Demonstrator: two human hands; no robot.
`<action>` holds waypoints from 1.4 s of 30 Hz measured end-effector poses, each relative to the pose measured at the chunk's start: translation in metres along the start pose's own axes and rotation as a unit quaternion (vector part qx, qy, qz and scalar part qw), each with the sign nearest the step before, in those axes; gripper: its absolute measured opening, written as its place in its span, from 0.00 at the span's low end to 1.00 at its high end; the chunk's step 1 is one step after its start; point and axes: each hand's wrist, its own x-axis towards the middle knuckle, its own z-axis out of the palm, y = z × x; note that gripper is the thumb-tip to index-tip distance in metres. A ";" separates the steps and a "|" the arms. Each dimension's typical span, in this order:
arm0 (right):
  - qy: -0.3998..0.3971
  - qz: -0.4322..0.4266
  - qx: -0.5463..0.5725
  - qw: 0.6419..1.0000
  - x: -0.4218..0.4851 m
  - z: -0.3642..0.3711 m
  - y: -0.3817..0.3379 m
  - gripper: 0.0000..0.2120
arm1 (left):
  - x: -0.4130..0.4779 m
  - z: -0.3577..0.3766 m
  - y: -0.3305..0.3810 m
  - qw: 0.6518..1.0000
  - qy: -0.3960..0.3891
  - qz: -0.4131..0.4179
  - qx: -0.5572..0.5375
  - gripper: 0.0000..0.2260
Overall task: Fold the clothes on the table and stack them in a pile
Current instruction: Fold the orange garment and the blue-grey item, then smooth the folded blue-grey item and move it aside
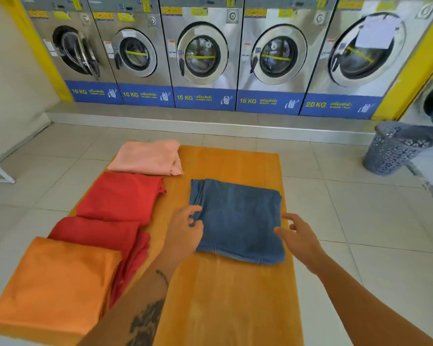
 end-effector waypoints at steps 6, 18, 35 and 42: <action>-0.033 0.063 0.082 0.994 0.031 0.004 0.017 0.32 | 0.027 0.013 -0.009 0.993 -0.026 -0.082 0.080 0.21; 0.035 0.000 0.049 0.998 0.099 0.064 -0.009 0.36 | 0.104 0.035 -0.020 0.984 -0.128 -0.087 -0.087 0.30; 0.053 0.023 -0.220 0.974 0.245 0.037 -0.046 0.32 | 0.229 0.054 -0.011 0.974 -0.188 0.005 0.127 0.26; 0.099 -0.047 -0.326 0.939 0.185 0.048 -0.070 0.29 | 0.184 0.006 -0.013 0.985 -0.142 -0.003 0.093 0.20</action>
